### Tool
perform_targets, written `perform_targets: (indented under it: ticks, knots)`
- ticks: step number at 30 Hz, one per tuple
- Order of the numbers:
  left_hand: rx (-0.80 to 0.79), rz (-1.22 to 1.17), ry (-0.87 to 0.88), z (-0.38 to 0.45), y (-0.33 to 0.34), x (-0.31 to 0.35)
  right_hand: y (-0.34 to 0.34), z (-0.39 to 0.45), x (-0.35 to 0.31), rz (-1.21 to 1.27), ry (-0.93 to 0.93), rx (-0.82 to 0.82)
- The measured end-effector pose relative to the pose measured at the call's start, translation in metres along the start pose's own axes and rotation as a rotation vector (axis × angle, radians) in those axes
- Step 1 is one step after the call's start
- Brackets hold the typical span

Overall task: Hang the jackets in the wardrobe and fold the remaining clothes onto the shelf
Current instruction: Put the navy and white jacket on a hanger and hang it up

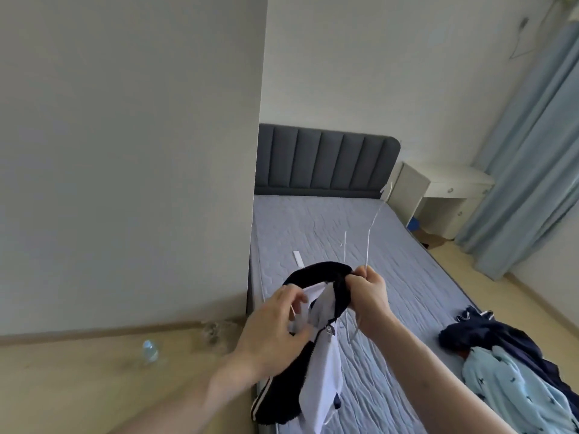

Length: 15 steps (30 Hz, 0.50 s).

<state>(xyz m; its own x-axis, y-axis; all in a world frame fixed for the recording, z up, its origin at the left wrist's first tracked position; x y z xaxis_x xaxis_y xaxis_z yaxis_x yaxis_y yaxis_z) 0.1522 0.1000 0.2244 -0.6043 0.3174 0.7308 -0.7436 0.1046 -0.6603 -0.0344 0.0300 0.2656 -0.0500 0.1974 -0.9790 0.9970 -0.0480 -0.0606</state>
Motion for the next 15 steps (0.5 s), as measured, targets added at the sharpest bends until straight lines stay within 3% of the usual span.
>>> perform_targets:
  ticks: [4,5,9,15]
  knots:
    - [-0.509,-0.366,-0.257,-0.024,0.048,0.004,0.003,-0.005,-0.001,0.044,0.009,0.02]
    - [-0.552,-0.464,-0.327,-0.023,0.057,0.004,0.004,-0.007,-0.001,0.054,0.007,0.017]
    - [-0.266,-0.454,-0.451,-0.007,0.074,0.003,0.0,-0.016,-0.006,0.097,-0.01,0.024]
    - [0.23,-0.561,-0.353,0.003,0.07,0.021,-0.01,-0.025,-0.013,0.185,-0.045,0.045]
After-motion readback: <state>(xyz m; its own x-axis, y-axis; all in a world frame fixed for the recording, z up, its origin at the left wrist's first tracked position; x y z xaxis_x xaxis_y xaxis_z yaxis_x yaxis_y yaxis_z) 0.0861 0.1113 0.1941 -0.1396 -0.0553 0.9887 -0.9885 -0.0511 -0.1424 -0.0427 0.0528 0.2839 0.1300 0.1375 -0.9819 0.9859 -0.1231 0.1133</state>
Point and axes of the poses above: each hand's wrist, its own z-axis towards the middle knuckle, its own y-axis out of the palm, x = y × z, the point moved 2 cm from there along z, towards the middle knuckle, and after that the axes turned 11 degrees about -x, right-handed, at the moved point
